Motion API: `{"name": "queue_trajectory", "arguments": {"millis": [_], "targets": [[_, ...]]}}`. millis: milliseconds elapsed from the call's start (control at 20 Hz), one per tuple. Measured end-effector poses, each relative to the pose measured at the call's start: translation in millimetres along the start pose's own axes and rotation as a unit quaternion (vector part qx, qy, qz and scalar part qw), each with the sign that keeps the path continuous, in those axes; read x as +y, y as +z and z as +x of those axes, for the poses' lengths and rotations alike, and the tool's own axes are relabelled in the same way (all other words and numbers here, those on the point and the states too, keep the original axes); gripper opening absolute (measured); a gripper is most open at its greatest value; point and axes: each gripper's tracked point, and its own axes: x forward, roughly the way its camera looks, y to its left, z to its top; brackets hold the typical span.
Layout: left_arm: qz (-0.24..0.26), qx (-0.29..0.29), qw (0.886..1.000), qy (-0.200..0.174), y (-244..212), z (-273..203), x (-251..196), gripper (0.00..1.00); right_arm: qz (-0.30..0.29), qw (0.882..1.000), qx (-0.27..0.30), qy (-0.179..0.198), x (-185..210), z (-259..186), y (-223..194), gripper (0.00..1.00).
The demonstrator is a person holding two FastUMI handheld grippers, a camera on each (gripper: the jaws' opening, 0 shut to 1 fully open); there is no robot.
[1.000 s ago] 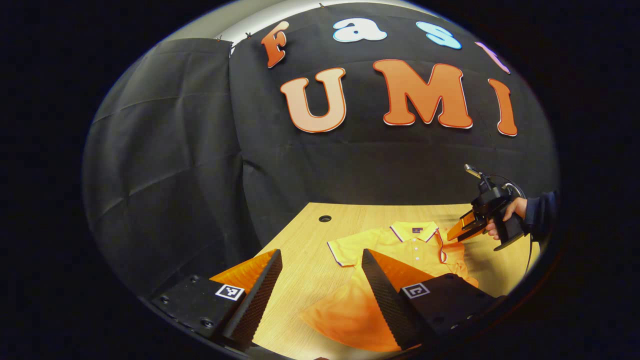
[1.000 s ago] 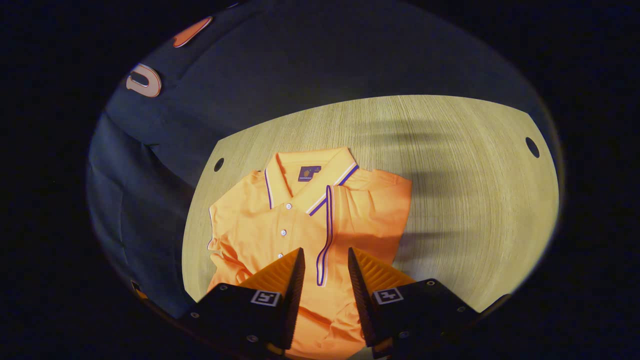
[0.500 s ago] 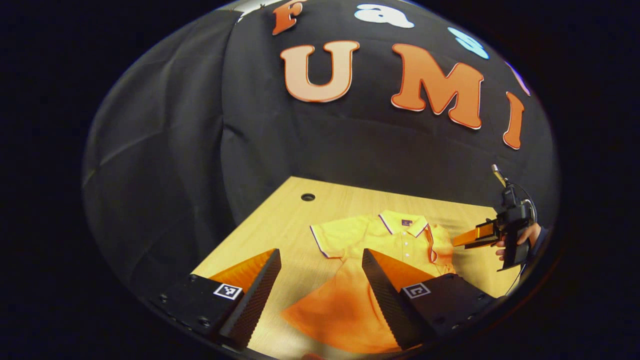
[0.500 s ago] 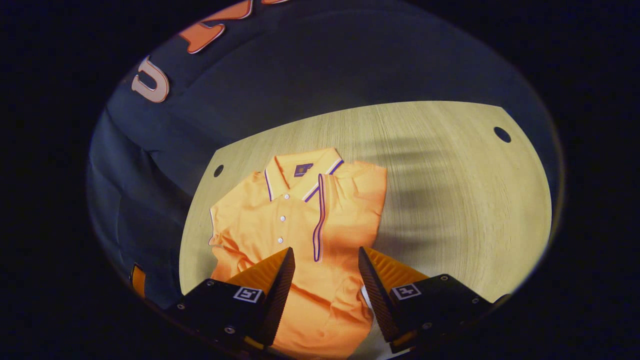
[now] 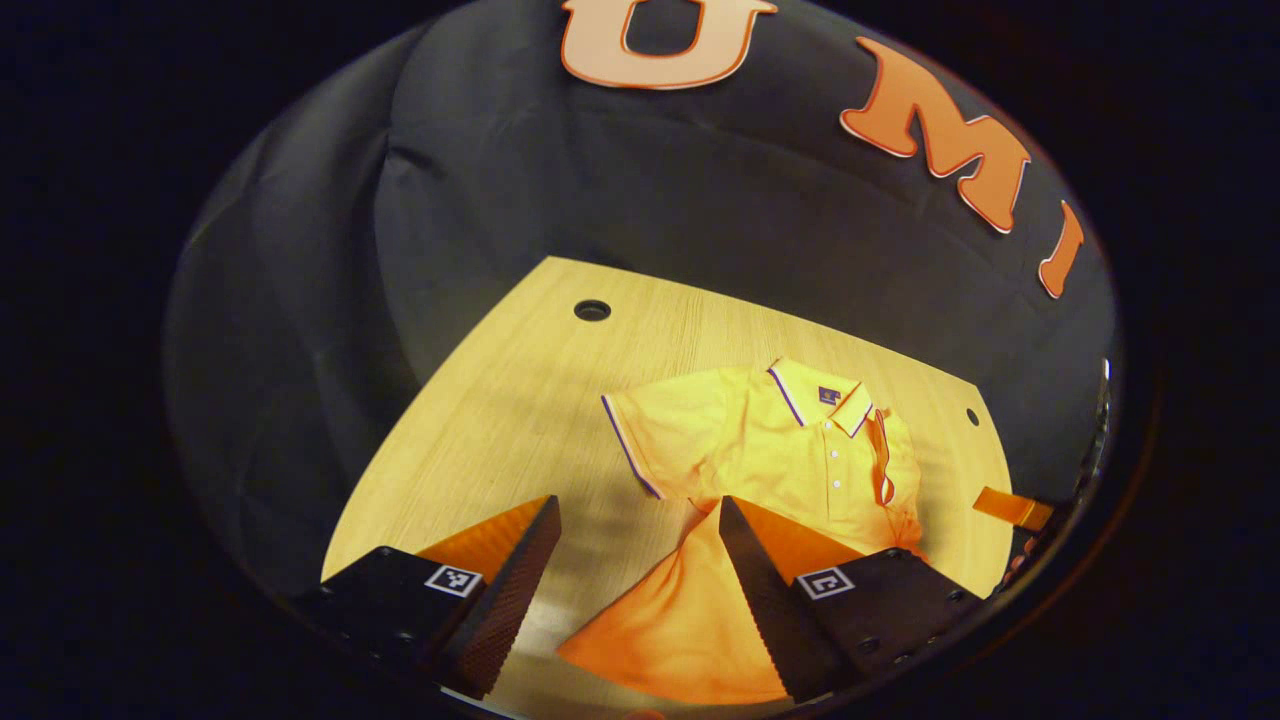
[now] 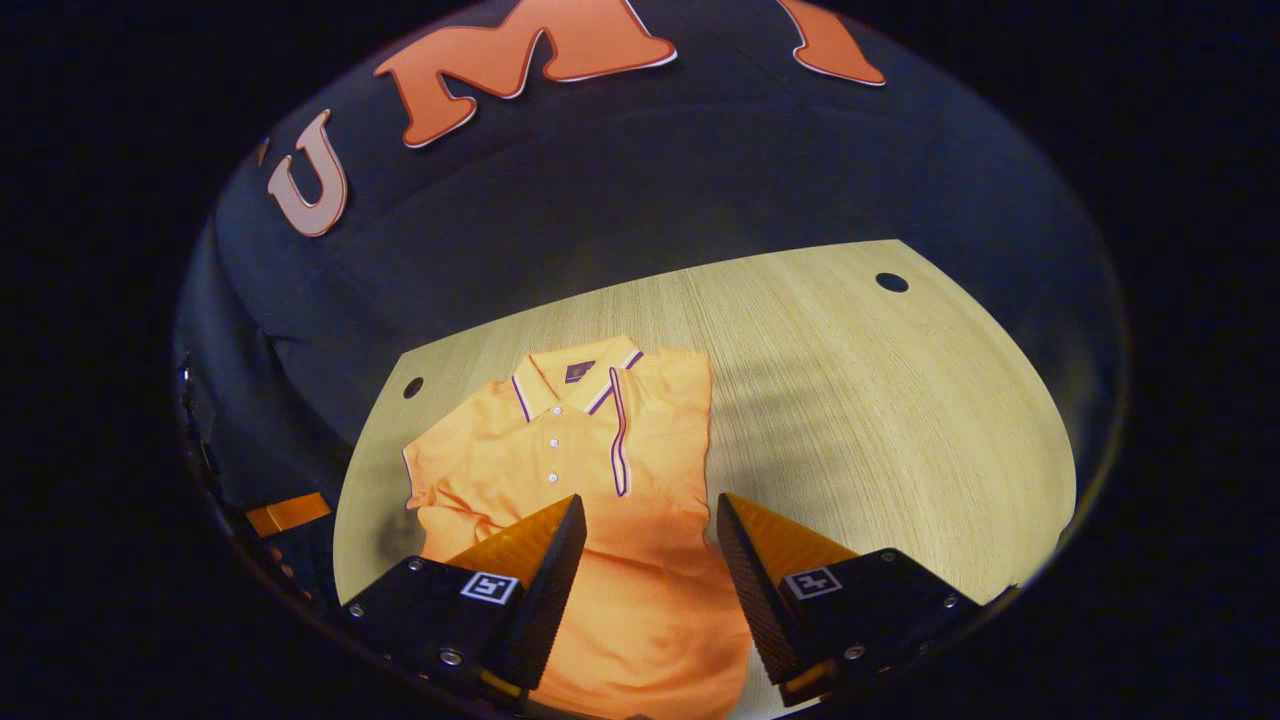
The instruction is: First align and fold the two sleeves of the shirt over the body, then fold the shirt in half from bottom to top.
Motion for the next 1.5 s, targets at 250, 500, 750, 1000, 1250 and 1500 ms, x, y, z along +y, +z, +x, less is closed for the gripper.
{"name": "queue_trajectory", "arguments": {"millis": [250,500,750,1000,1250,1500], "targets": [[-0.027,0.079,0.996,-0.029,17,43,21,0.98,0.015,0.998,-0.043,-0.038,2,-30,-12,0.9],[-0.043,0.138,0.989,-0.033,20,93,16,0.98,0.01,0.995,-0.081,-0.064,5,-56,-20,0.92],[-0.051,0.183,0.982,-0.014,12,127,15,0.98,0.005,0.994,-0.081,-0.072,7,-70,-31,0.92],[-0.033,0.207,0.978,0.022,4,149,17,0.99,0.002,0.993,-0.086,-0.076,7,-81,-39,0.92],[0.008,0.218,0.973,0.075,4,158,23,0.94,0.012,0.993,-0.085,-0.083,0,-93,-51,0.92],[0.071,0.188,0.978,0.054,9,168,11,0.56,0.026,0.993,-0.077,-0.085,-9,-97,-63,0.92]]}}
